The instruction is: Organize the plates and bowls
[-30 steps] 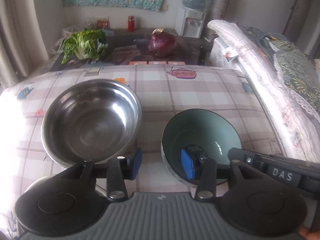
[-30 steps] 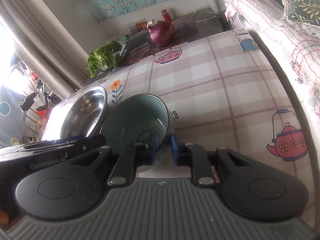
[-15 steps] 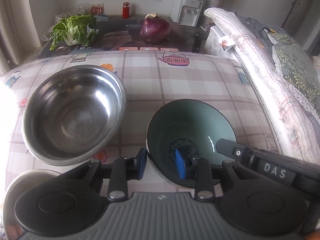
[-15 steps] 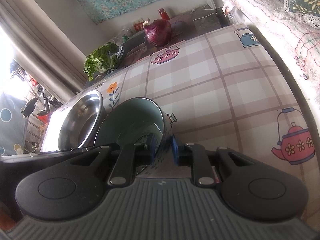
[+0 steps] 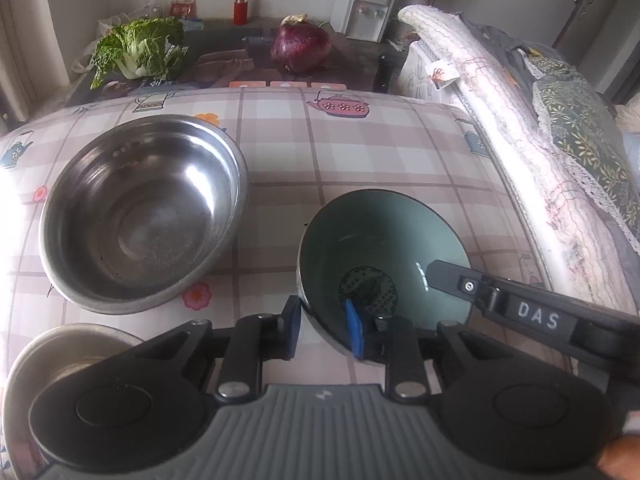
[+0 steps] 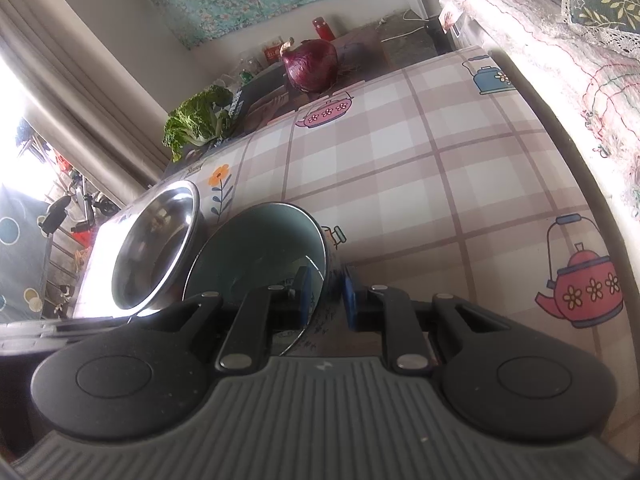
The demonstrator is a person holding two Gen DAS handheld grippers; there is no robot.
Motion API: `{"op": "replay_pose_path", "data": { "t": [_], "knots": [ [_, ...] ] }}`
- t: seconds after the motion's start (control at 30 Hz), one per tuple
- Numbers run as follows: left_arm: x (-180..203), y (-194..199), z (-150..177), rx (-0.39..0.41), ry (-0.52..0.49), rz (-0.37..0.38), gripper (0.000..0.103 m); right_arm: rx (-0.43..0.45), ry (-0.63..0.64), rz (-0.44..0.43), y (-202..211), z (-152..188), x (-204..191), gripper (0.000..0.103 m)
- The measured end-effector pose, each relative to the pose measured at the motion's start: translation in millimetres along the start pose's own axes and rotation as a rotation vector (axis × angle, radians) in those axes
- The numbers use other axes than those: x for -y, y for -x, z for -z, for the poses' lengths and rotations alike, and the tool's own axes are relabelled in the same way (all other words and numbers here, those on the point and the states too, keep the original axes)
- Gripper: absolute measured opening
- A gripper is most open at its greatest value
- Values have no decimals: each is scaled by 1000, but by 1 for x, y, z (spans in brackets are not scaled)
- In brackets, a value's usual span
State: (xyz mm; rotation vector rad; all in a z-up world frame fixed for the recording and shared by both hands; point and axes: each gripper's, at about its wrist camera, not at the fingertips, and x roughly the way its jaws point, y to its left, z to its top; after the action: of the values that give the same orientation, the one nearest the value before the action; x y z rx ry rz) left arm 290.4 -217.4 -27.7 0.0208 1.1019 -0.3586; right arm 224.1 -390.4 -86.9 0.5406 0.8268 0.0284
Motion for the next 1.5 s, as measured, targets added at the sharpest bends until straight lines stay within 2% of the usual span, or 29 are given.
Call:
{"op": "replay_pose_path", "data": {
  "t": [0.23, 0.47, 1.5],
  "knots": [
    [0, -15, -1, -27, 5, -14, 22, -8, 1, 10, -6, 0, -1, 17],
    [2, -19, -1, -22, -2, -30, 22, -8, 13, 22, -11, 0, -2, 17],
    [1, 12, 1, 34, -15, -20, 22, 39, 39, 38, 15, -3, -18, 16]
  ]
}}
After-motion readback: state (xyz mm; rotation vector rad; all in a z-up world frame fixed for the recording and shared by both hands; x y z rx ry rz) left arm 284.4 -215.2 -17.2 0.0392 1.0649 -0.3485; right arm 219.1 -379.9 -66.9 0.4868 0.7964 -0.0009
